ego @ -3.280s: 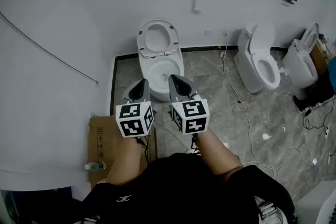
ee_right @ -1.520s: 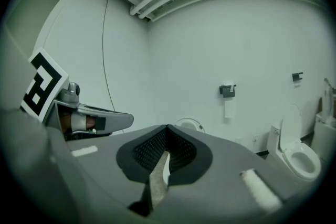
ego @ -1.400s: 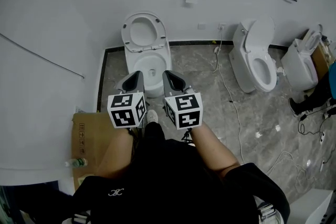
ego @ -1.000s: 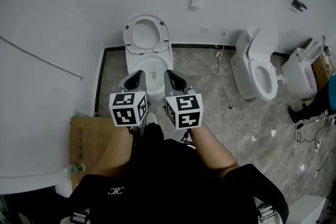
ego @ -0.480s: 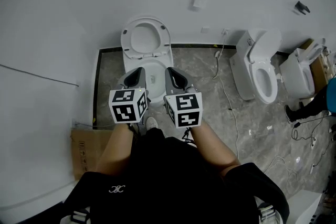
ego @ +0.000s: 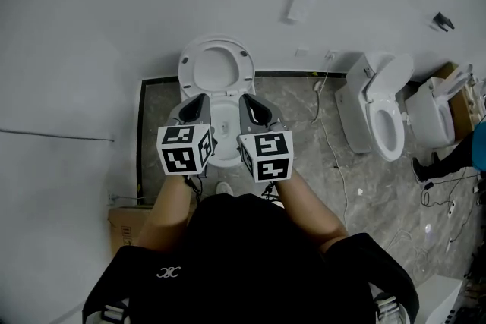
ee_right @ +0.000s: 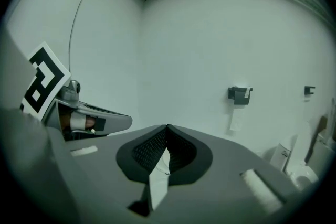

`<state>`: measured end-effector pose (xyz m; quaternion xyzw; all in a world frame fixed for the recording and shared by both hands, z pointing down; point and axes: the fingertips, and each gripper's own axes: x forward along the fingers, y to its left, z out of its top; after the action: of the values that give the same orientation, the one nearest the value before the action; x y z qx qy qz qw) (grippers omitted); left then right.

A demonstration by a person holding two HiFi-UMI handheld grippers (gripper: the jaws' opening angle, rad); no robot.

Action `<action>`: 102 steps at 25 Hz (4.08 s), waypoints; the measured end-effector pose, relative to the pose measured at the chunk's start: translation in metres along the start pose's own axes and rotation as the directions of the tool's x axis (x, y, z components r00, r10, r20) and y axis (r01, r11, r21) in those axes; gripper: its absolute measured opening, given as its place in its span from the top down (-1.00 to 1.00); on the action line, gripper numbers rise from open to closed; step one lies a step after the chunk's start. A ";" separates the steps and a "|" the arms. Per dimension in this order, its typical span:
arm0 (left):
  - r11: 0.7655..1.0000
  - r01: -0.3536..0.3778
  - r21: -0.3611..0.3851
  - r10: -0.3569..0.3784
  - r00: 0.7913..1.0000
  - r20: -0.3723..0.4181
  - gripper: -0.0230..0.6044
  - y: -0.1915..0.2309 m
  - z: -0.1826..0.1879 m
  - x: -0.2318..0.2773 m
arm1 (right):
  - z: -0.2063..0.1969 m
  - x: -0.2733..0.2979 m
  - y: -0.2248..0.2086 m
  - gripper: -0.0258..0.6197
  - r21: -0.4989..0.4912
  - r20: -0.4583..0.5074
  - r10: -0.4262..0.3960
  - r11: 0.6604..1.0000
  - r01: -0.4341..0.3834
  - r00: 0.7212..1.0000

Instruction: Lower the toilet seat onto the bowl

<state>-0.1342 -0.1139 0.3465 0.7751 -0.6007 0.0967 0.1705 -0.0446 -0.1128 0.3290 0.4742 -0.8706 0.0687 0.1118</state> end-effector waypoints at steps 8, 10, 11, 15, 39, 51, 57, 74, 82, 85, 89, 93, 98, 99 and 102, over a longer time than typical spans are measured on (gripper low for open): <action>1.000 0.026 0.010 -0.026 0.999 -0.032 0.90 0.047 0.013 0.046 | 0.010 0.063 -0.002 0.89 0.018 -0.010 -0.013 1.000 0.013 1.000; 1.000 0.028 0.004 -0.028 0.998 -0.048 0.90 0.052 0.010 0.055 | 0.005 0.070 -0.005 0.89 0.027 -0.029 -0.014 1.000 0.015 0.999; 1.000 0.029 0.003 -0.029 0.998 -0.056 0.90 0.052 0.007 0.059 | 0.002 0.072 -0.007 0.89 0.034 -0.038 -0.014 0.999 0.015 0.999; 1.000 0.031 0.004 -0.030 0.996 -0.083 0.90 0.049 -0.002 0.079 | -0.011 0.080 -0.021 0.89 0.054 -0.062 -0.009 0.998 0.012 0.998; 0.890 -0.121 0.440 0.197 0.971 -0.132 0.90 0.092 0.009 0.197 | -0.012 0.127 -0.099 0.89 0.079 -0.099 0.054 0.996 -0.046 0.994; 0.533 0.011 0.846 0.261 0.949 -0.177 0.81 0.118 -0.002 0.295 | -0.014 0.140 -0.137 0.89 0.093 -0.119 0.010 0.996 0.001 0.993; 0.401 0.088 0.912 0.279 0.936 -0.213 0.71 0.133 -0.015 0.341 | -0.027 0.138 -0.158 0.89 0.111 -0.145 -0.026 0.993 0.043 0.989; 0.390 0.194 0.900 0.352 0.871 -0.341 0.65 0.184 -0.056 0.421 | -0.069 0.141 -0.204 0.89 0.129 -0.272 -0.095 0.982 0.135 0.957; 0.389 0.191 0.901 0.353 0.872 -0.338 0.75 0.188 -0.061 0.432 | -0.078 0.147 -0.202 0.89 0.128 -0.302 -0.095 0.982 0.139 0.949; 0.393 0.207 0.896 0.340 0.873 -0.350 0.77 0.186 -0.059 0.428 | -0.074 0.147 -0.203 0.89 0.134 -0.300 -0.102 0.980 0.148 0.948; 0.392 0.261 0.882 0.312 0.864 -0.394 0.77 0.181 -0.062 0.419 | -0.072 0.145 -0.200 0.89 0.133 -0.287 -0.110 0.979 0.153 0.952; 0.392 0.288 0.874 0.297 0.860 -0.416 0.78 0.173 -0.068 0.403 | -0.071 0.139 -0.191 0.89 0.131 -0.276 -0.109 0.980 0.150 0.955; 0.405 0.302 0.863 0.281 0.857 -0.432 0.78 0.161 -0.076 0.376 | -0.073 0.131 -0.172 0.89 0.132 -0.265 -0.093 0.982 0.132 0.960; 0.404 0.309 0.861 0.272 0.858 -0.436 0.78 0.158 -0.077 0.370 | -0.072 0.129 -0.167 0.89 0.133 -0.262 -0.090 0.983 0.128 0.961; 0.398 0.340 0.852 0.241 0.858 -0.454 0.78 0.146 -0.086 0.350 | -0.074 0.123 -0.156 0.89 0.136 -0.258 -0.080 0.984 0.118 0.963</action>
<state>-0.1789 -0.4278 0.5719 0.7012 -0.3541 0.6056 -0.1271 0.0318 -0.2805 0.4341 0.5118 -0.8168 0.1879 0.1887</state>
